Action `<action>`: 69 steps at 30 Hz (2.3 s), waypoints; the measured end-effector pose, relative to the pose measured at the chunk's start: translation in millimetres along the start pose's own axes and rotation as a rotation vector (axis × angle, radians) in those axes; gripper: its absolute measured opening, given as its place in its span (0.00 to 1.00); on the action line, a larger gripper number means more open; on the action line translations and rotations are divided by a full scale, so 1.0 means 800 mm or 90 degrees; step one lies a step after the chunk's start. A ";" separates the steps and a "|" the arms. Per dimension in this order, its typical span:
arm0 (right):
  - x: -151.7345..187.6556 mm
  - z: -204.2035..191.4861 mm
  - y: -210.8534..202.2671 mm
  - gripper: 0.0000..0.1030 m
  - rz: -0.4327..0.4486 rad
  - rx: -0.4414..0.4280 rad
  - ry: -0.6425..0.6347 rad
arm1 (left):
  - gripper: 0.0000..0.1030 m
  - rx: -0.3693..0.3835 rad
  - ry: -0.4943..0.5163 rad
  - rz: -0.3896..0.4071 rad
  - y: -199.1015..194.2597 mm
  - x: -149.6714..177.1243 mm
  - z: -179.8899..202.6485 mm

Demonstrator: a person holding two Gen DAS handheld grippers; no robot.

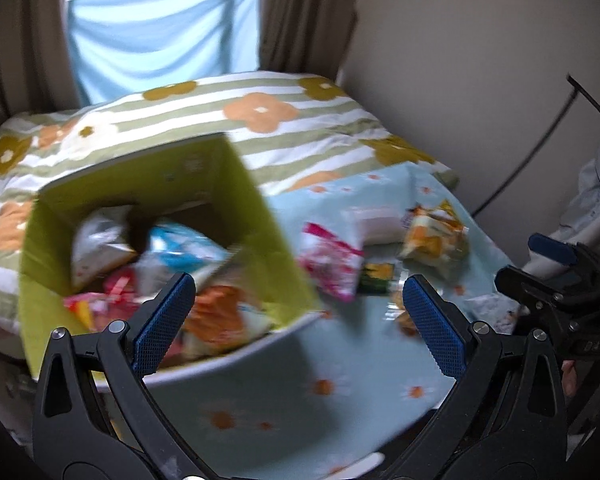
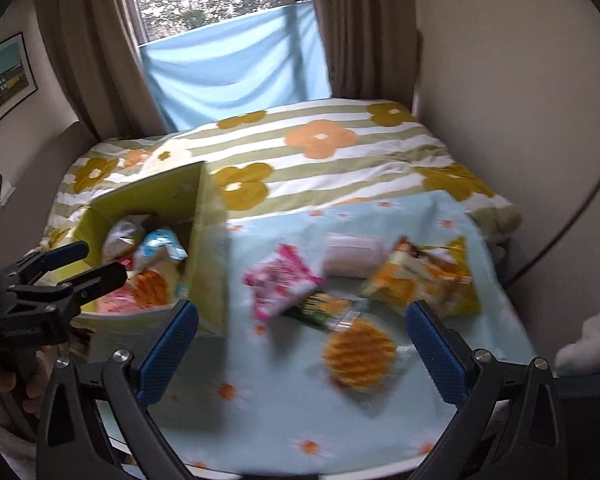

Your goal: Organize snacks

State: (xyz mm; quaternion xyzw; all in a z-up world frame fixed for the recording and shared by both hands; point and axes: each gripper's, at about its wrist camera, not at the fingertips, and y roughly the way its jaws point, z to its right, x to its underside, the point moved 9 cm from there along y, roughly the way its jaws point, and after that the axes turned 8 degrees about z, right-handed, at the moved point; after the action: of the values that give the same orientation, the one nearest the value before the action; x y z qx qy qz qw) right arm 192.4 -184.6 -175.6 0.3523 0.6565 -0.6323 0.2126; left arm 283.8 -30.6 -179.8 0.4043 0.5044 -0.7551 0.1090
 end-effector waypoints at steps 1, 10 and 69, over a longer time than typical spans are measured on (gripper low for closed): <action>0.002 0.012 -0.003 1.00 0.000 0.001 0.003 | 1.00 0.000 0.011 -0.006 0.005 0.004 0.020; 0.040 0.120 -0.019 1.00 -0.028 0.011 0.006 | 1.00 0.009 0.018 -0.057 0.056 0.047 0.130; 0.203 0.215 0.111 0.81 -0.192 -0.044 -0.007 | 1.00 -0.012 0.225 -0.241 0.263 0.180 0.242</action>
State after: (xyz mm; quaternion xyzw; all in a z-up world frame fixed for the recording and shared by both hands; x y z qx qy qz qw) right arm 120.8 -326.0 -372.7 0.2385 0.7222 -0.6359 0.1311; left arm 213.9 -258.3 -393.5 0.4276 0.5894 -0.6747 -0.1206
